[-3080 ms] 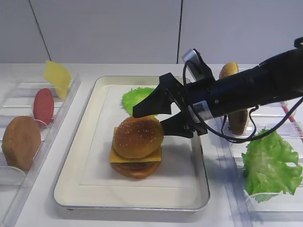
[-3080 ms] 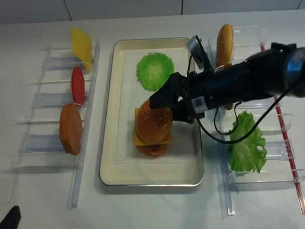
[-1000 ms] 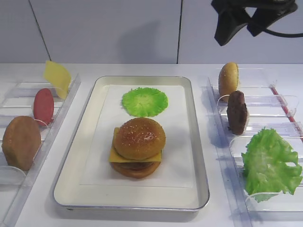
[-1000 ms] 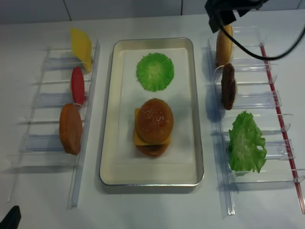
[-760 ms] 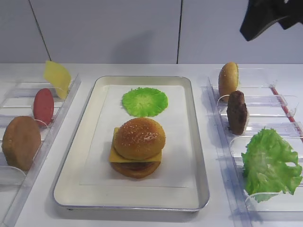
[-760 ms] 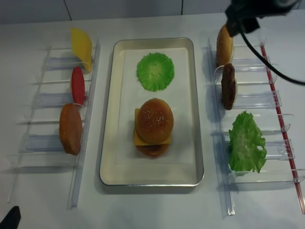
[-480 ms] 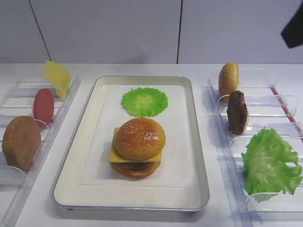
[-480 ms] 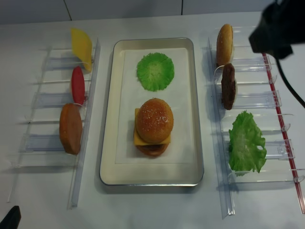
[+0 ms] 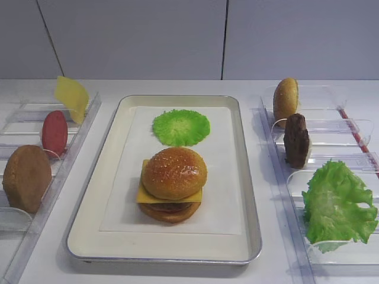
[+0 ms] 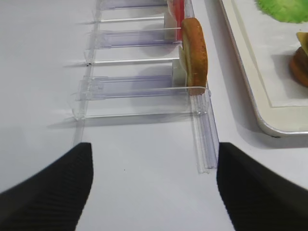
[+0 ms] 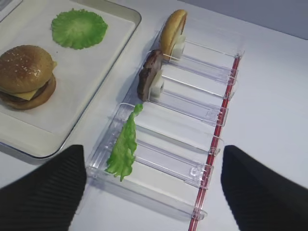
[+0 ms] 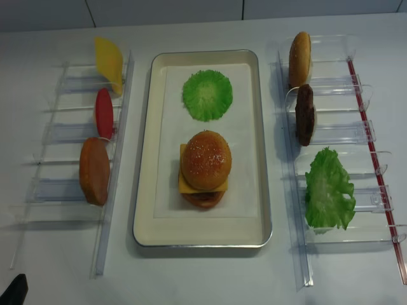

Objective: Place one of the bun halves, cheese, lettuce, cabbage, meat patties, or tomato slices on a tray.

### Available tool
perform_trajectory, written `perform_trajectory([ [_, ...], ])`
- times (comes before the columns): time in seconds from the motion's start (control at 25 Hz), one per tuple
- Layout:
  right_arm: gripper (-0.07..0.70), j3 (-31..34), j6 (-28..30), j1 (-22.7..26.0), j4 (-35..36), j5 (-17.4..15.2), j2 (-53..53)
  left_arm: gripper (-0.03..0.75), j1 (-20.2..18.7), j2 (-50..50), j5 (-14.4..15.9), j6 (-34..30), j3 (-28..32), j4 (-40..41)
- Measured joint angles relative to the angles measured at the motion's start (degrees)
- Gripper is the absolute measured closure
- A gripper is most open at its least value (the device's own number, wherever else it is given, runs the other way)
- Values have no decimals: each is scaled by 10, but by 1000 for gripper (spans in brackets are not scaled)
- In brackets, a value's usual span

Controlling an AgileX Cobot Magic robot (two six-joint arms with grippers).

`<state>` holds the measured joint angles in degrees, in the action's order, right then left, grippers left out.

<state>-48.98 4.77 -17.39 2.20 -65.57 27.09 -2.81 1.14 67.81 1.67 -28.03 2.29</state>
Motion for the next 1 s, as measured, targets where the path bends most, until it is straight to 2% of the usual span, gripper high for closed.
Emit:
perform_trajectory([
  [0.32, 43, 126, -14, 0, -10, 10, -165, 223, 0, 0, 0, 0, 0, 0],
  [0.68, 43, 199, -15, 0, -22, 12, -275, 223, 0, 0, 0, 0, 0, 0],
  [1.0, 43, 220, -17, 0, -25, 4, -280, 223, 0, 0, 0, 0, 0, -1],
])
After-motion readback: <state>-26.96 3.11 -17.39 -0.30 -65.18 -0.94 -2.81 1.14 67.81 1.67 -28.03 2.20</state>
